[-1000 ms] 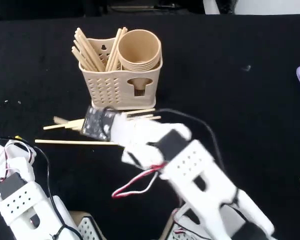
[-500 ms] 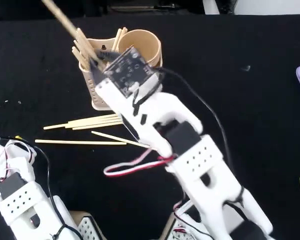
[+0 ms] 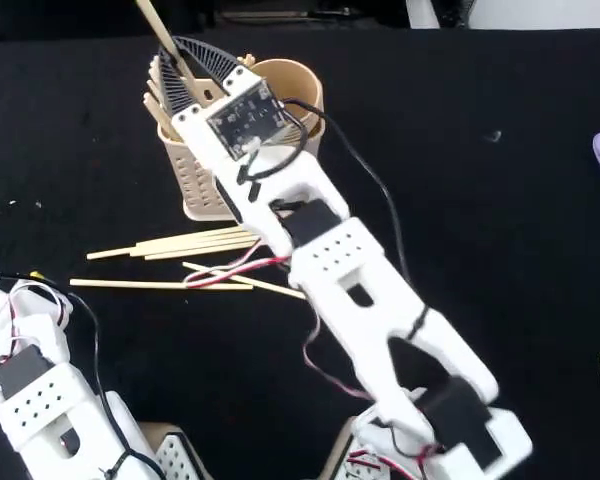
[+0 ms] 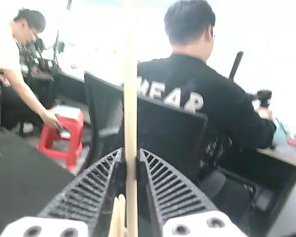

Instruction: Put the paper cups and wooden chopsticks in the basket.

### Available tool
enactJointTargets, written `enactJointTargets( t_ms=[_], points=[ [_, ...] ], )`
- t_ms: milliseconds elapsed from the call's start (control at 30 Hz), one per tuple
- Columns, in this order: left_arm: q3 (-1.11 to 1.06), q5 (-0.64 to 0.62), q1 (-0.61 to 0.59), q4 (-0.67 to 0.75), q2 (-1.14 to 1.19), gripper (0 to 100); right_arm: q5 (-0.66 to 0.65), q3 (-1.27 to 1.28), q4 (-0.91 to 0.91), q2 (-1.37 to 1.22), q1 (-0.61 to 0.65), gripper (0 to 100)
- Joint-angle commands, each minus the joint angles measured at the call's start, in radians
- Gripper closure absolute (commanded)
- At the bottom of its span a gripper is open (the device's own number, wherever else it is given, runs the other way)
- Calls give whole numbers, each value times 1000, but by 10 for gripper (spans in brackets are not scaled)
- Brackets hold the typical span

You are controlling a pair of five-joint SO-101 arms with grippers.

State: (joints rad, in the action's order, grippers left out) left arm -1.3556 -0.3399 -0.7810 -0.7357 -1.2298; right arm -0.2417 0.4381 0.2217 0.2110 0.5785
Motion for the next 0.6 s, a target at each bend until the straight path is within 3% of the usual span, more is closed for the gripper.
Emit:
enactJointTargets(
  t_ms=[0,233,433,567],
  points=[
    [28,-6,-7,15,-17,852,12,-48,38,-25,-28,988],
    [28,-6,-5,15,-17,852,100,-48,32,-54,-25,987],
    [28,-6,-5,15,-17,852,98,-71,-123,-56,-25,984],
    [28,-6,-5,15,-17,852,97,-71,-163,-48,-23,877]
  ],
)
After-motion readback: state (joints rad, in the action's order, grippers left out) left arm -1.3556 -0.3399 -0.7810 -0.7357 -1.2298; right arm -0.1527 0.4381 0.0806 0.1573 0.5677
